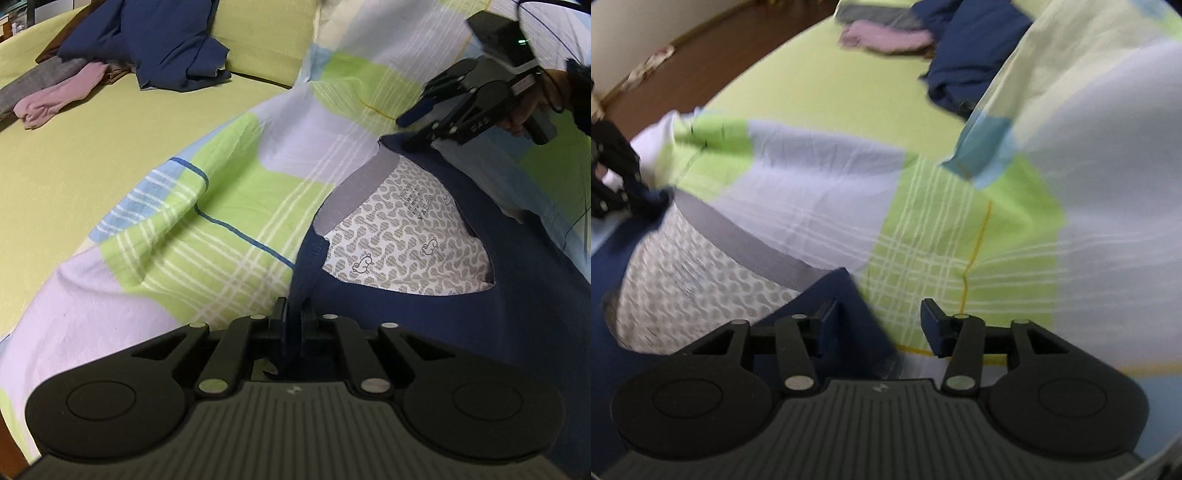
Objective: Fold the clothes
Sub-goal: 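Lift the hem with both grippers and fold it toward the collar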
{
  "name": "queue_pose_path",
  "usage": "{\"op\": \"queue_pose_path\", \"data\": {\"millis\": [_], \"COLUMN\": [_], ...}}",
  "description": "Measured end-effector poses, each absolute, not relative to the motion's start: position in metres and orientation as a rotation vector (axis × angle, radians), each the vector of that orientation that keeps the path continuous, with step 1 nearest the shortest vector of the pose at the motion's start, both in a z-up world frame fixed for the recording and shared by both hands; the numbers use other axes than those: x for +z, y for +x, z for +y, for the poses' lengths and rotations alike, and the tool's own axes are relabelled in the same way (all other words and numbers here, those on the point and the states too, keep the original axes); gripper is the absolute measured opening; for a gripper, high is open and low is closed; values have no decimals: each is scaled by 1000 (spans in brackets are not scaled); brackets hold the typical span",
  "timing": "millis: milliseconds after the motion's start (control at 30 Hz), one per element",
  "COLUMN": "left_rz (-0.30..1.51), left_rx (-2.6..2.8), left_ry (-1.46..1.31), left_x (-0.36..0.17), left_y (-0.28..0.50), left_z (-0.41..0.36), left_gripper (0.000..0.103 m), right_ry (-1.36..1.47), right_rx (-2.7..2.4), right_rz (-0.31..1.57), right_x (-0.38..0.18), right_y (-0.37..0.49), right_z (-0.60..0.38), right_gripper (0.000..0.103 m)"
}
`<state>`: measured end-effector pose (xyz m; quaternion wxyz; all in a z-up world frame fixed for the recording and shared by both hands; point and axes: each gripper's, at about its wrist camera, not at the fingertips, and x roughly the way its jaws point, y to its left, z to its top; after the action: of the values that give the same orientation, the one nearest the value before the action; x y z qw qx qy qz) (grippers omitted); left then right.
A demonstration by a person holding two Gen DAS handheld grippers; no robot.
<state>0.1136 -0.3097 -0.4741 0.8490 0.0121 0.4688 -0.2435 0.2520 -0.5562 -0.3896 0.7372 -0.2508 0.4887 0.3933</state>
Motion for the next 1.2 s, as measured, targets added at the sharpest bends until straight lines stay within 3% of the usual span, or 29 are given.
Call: {"op": "queue_pose_path", "data": {"millis": [33,167,333,467,600,833,1200], "left_rz": [984,912,820,809,852,930,986], "left_rx": [-510,-492,-541,-614,-625,-533,-512], "left_ry": [35,90,121,138,176,207,306], "left_x": [-472,-445,-389,-348,-339,-359,-387], "left_y": [112,93,43,-33,-126,-261,-354], "left_z": [-309,-320,-347,-391,-447,-531,-624], "left_gripper": [2,1,1,1,1,1,1], "right_ry": [-542,-573,-576,-599,-644,-743,-819], "right_rx": [890,926,913,917,928,897,921], "right_rz": [1091,1017,869,769,761,816,810], "right_x": [-392,-378,-321,-262,-239,-264,-298], "right_y": [251,225,176,111,36,-127,-243], "right_z": [-555,-559,-589,-626,-662,-737,-812], "right_gripper": [5,5,5,5,5,5,5]}}
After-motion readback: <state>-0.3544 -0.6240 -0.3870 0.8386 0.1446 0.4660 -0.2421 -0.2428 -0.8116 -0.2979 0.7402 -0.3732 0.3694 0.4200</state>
